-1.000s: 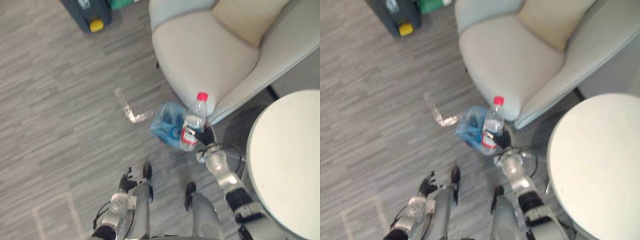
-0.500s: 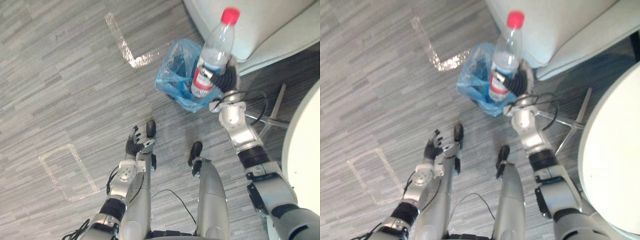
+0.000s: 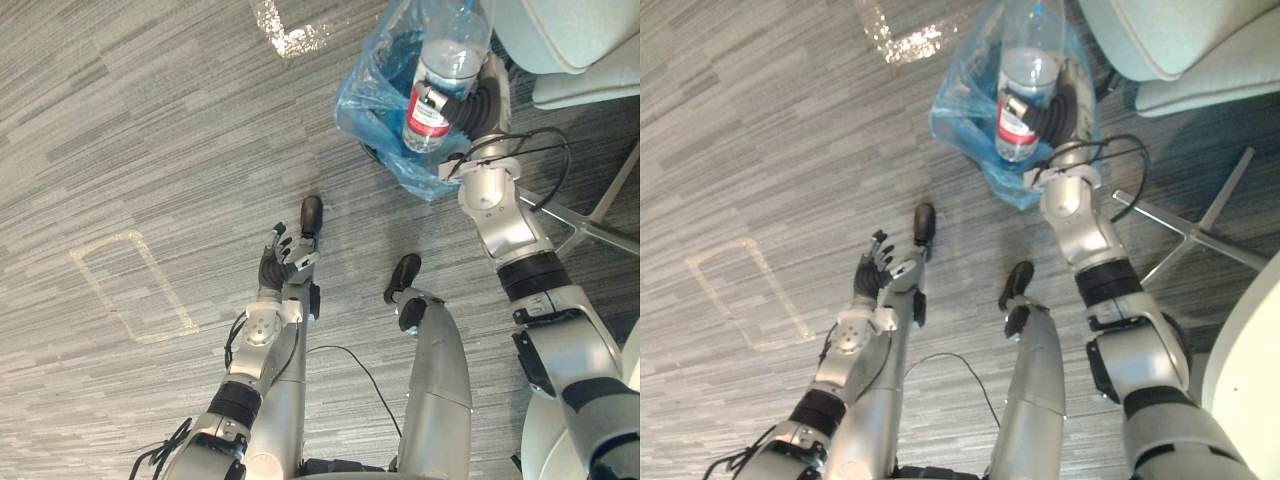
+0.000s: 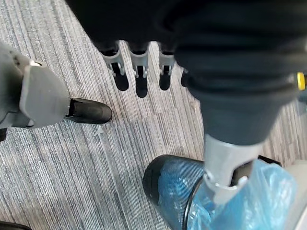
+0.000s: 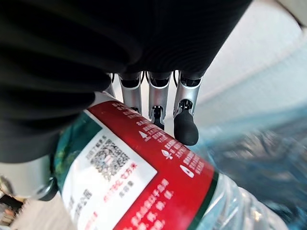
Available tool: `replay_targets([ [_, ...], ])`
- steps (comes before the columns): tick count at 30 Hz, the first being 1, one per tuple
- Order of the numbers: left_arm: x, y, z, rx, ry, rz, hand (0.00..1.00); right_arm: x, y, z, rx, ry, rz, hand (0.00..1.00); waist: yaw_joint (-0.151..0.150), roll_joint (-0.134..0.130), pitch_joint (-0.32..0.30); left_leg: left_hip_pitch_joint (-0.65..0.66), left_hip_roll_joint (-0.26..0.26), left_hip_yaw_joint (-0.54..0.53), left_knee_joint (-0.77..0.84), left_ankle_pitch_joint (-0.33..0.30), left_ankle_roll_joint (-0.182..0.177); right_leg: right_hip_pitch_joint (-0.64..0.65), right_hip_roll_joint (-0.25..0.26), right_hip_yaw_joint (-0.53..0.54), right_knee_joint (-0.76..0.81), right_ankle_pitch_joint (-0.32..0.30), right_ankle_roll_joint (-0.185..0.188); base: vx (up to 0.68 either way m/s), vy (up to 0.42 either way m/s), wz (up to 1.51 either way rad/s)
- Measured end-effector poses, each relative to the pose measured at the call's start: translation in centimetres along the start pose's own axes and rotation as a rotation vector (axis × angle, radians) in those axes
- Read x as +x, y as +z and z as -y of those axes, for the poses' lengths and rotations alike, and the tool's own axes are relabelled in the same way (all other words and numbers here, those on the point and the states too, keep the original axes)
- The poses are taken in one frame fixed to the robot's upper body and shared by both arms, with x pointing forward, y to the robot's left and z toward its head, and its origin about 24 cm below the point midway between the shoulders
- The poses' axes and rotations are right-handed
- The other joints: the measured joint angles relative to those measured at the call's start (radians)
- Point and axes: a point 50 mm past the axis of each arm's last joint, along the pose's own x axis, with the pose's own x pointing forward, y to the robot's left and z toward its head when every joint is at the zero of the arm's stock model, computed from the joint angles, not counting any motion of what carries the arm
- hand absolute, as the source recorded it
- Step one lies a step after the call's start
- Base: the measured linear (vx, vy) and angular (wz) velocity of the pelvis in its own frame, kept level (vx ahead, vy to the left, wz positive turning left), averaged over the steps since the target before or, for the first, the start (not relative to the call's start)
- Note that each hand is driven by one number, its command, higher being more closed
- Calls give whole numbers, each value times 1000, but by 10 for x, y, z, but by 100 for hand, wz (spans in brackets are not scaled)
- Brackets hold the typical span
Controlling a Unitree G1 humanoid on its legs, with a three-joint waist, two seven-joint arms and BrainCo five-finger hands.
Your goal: Gather rubbish on tea table into small bin, then transfer packed bag to large trash can.
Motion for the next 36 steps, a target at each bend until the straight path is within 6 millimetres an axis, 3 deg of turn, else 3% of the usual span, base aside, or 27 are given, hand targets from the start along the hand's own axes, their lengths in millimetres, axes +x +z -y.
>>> replay_targets([
  [8, 1, 8, 1, -10, -8, 36, 0, -4, -16, -2, -29, 18, -65, 100, -1, -1, -2, -65, 2, 14, 37, 6, 9, -54, -13, -9, 38, -5, 1, -2, 8, 4],
  [9, 1, 9, 1, -10, -8, 37, 0, -5, -19, -3, -32, 21, -81, 0, -1, -1, -2, -72, 2, 13, 44, 6, 9, -61, -14, -9, 45, -6, 3, 0, 0, 0],
  [20, 2, 9, 1, -11, -7, 38, 0, -15, -26, -10, -13, 29, -123, 0, -2, -3, -3, -100, 36, 71, 51, 20, 32, -111, -16, 6, 75, -7, 2, -27, 7, -1],
  [27, 2, 9, 0, -14, 1, 38, 0, -20, -14, -11, 57, -17, -83, 0, -9, -4, -3, -96, 42, 72, 54, 26, 25, -109, -11, 6, 79, -6, 1, -4, 2, 0],
  [36, 2, 9, -2, -15, 9, 34, 0, -48, 1, -24, 47, -11, 2, 0, -13, -9, -6, -54, 67, 73, 43, 29, 22, -73, 16, 9, 61, 9, -12, -32, 7, -9],
])
